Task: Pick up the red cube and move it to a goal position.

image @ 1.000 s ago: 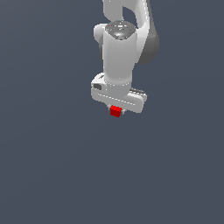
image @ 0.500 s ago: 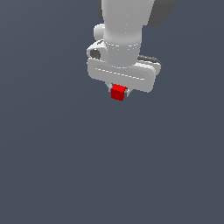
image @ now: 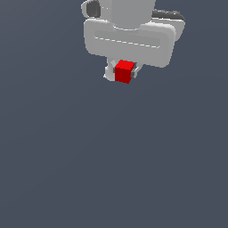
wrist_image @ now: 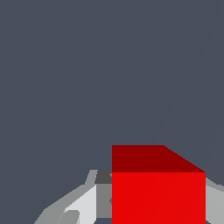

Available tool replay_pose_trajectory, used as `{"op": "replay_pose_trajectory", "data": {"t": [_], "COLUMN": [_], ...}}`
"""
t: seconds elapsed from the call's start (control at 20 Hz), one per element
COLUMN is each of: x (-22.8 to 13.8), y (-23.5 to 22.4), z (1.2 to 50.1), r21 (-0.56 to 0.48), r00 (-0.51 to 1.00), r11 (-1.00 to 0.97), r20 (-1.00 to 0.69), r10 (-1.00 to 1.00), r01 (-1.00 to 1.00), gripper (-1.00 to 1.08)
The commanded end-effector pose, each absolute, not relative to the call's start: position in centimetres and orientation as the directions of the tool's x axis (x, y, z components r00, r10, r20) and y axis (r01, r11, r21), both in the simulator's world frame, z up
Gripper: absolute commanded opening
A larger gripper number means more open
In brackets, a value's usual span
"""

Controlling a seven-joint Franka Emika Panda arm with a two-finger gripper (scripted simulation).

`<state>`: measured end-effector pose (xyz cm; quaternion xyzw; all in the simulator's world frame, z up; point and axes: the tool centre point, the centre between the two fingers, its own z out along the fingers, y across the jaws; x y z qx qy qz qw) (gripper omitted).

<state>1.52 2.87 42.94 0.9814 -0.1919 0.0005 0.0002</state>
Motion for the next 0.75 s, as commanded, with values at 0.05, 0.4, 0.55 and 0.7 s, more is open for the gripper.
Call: {"op": "replay_pose_trajectory", "data": {"t": [0.05,0.4,0.55,0.7], "x": [1.8,2.1,2.2,2.2], "y": [2.9,3.1,3.1,3.1], "z": [44.8,46.7,47.0,47.1], "r21": [0.0,0.0,0.0,0.0], "r00": [0.926,0.926,0.926,0.926], "r11": [-0.926,-0.926,-0.926,-0.926], "r20": [0.0,0.0,0.0,0.0], "r10": [-0.377,-0.377,-0.377,-0.377], "r01": [-0.377,-0.377,-0.377,-0.377], "gripper": [-1.0,-1.0,-1.0,-1.0]}}
